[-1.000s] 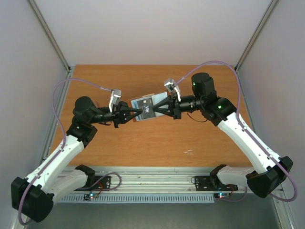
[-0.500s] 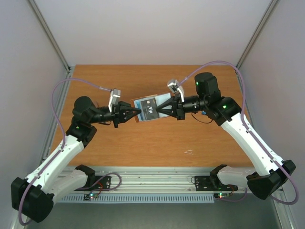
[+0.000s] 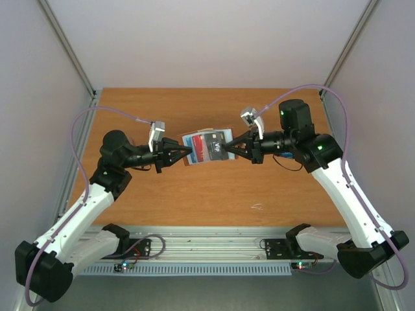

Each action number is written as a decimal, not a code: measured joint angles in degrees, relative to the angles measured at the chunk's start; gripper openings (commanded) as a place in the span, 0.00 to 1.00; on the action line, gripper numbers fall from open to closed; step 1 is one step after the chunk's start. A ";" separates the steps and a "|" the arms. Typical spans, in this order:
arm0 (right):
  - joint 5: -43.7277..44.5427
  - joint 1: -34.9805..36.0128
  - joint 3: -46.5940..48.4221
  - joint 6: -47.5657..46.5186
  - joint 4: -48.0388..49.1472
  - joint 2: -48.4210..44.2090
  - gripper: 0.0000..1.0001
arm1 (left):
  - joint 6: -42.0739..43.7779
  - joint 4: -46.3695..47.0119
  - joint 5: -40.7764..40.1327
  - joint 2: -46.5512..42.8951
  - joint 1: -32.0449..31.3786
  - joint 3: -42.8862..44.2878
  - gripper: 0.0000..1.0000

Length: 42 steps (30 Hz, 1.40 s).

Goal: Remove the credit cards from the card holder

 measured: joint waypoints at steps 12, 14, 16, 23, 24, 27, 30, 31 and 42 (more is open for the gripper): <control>5.09 -4.85 4.04 -5.38 -9.86 -0.81 0.01 | 4.24 -11.93 -13.40 -0.66 -0.02 1.29 0.00; 7.85 -5.42 5.03 -6.93 -12.66 -0.57 0.01 | 6.78 -17.05 -21.24 -0.85 -0.02 1.33 0.00; 11.41 -5.51 6.40 -9.22 -16.02 0.35 0.01 | 9.01 -21.11 -28.28 -0.90 0.00 1.27 0.00; 28.81 -5.51 5.84 -22.38 -25.66 8.02 0.01 | 14.27 -28.63 -41.66 -1.01 0.15 -0.44 0.00; 30.58 -5.51 4.59 -24.44 -25.94 8.92 0.01 | 14.27 -28.68 -41.72 -1.01 0.15 -0.48 0.00; 35.23 -5.51 0.15 -32.28 -27.36 12.57 0.01 | 14.45 -28.89 -42.58 -1.42 0.15 -1.18 0.00; 37.57 -5.49 -0.35 -39.50 -28.17 17.97 0.01 | 14.62 -29.05 -43.06 -1.97 0.15 -1.38 0.00; 38.42 -5.49 -0.13 -41.38 -27.93 19.76 0.01 | 14.71 -29.05 -43.19 -2.12 0.15 -1.40 0.00; 50.40 -5.51 4.90 -61.70 -17.03 40.17 0.01 | 15.54 -29.31 -43.74 -3.13 0.33 -1.92 0.00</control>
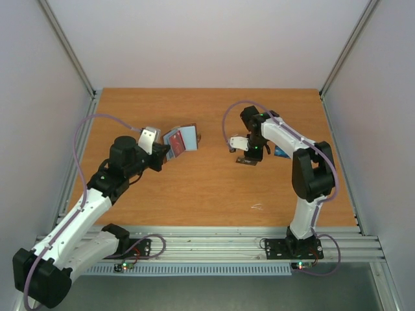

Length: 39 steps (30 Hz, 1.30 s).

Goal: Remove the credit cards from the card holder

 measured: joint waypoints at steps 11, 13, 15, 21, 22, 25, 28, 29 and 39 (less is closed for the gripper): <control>6.67 -1.36 0.11 -10.73 5.66 3.13 0.01 | 0.02 -0.28 -0.13 0.44 0.72 -0.04 0.00; 7.10 -1.44 0.85 -11.26 5.95 3.80 0.01 | 0.02 -0.31 -0.13 0.68 0.81 -0.07 0.00; 7.48 -1.49 2.58 -11.28 5.77 5.09 0.01 | 0.02 -0.33 -0.15 0.72 0.87 -0.07 0.00; 7.48 -1.88 7.32 -10.73 4.39 9.20 0.12 | 0.00 -0.31 -0.13 0.72 1.05 -0.13 0.00; 7.48 -1.95 7.41 -10.56 4.26 9.57 0.16 | 0.00 -0.31 -0.15 0.72 1.07 -0.13 0.00; 7.65 -2.14 7.43 -9.79 4.48 10.82 0.33 | 0.00 -0.28 -0.15 0.72 1.11 -0.13 0.00; 8.76 -2.45 7.43 -8.39 6.62 11.61 0.39 | -0.02 -0.26 -0.13 0.72 1.11 -0.20 0.00; 9.27 -2.51 7.43 -7.74 7.72 11.65 0.40 | -0.02 -0.26 -0.13 0.72 1.11 -0.22 0.00; 9.92 -2.56 4.72 7.87 20.68 -1.20 0.47 | -1.20 0.37 3.63 0.70 1.25 -0.22 0.00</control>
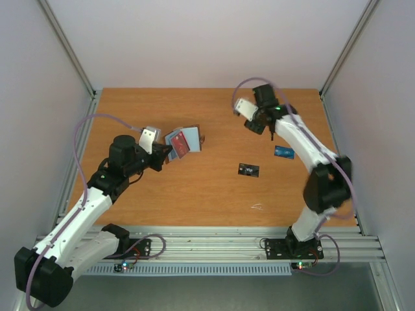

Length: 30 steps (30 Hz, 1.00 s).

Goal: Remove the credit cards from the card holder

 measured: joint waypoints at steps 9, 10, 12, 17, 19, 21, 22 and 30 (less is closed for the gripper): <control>-40.33 0.70 -1.55 30.91 5.70 -35.98 0.48 | -4.55 6.78 8.17 -0.11 0.20 0.00 0.00; -47.17 2.10 -2.16 36.52 7.89 -37.18 0.46 | -5.33 8.11 9.16 -0.11 0.24 0.00 0.00; -54.23 5.66 -3.26 42.95 10.47 -36.59 0.45 | -6.47 10.05 10.73 -0.11 0.31 0.00 0.00; -58.90 16.41 -4.37 51.45 11.17 -27.21 0.40 | -8.96 14.34 15.45 -0.33 0.35 0.00 0.00; -58.49 17.88 -4.37 52.98 10.43 -24.33 0.38 | -9.53 15.93 17.42 -0.76 0.35 -0.02 0.00; -57.42 17.94 -4.33 53.83 8.96 -22.80 0.38 | -10.03 18.23 19.96 -1.64 0.35 -0.35 0.00; -56.94 17.86 -4.26 54.01 8.04 -22.51 0.38 | -10.27 19.26 21.18 -2.23 0.35 -0.59 0.00; -61.51 13.40 -5.33 55.12 6.29 -25.03 0.40 | -11.54 24.57 27.28 -4.09 0.46 -1.95 0.00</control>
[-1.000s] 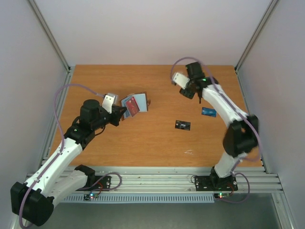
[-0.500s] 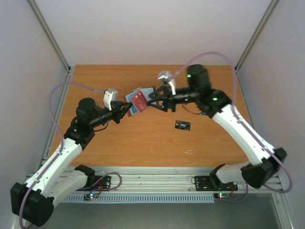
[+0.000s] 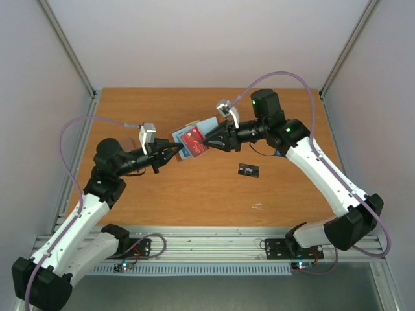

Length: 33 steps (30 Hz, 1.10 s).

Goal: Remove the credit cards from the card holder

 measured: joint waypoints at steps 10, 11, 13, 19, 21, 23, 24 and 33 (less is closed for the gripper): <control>-2.91 -2.47 -1.73 1.42 0.85 -3.67 0.31 | -0.92 3.10 4.72 -0.17 -0.02 -0.02 0.00; -2.97 -2.47 -1.73 1.62 0.85 -3.58 0.30 | -1.07 3.26 4.92 -0.20 -0.02 -0.02 0.00; -3.39 -2.47 -1.73 2.29 0.92 -3.28 0.29 | -1.27 3.48 5.11 -0.24 -0.09 -0.02 0.00; -6.56 -1.77 -2.75 3.06 1.75 -2.05 0.13 | -1.38 3.74 5.33 -0.46 -0.17 -0.02 0.00; -7.52 -1.44 -3.21 3.21 1.79 -1.88 0.10 | -1.40 3.85 5.51 -0.48 -0.17 -0.02 0.00; -8.11 -1.22 -3.52 3.28 1.95 -1.84 0.04 | -1.46 3.98 5.70 -0.48 -0.20 -0.02 0.00; -8.33 -1.14 -3.58 3.34 2.01 -1.84 0.01 | -1.46 4.02 5.75 -0.48 -0.20 -0.02 0.00; -9.62 -1.42 -3.82 2.58 2.16 -2.69 0.01 | -1.49 4.07 5.70 -0.52 -0.24 -0.02 0.00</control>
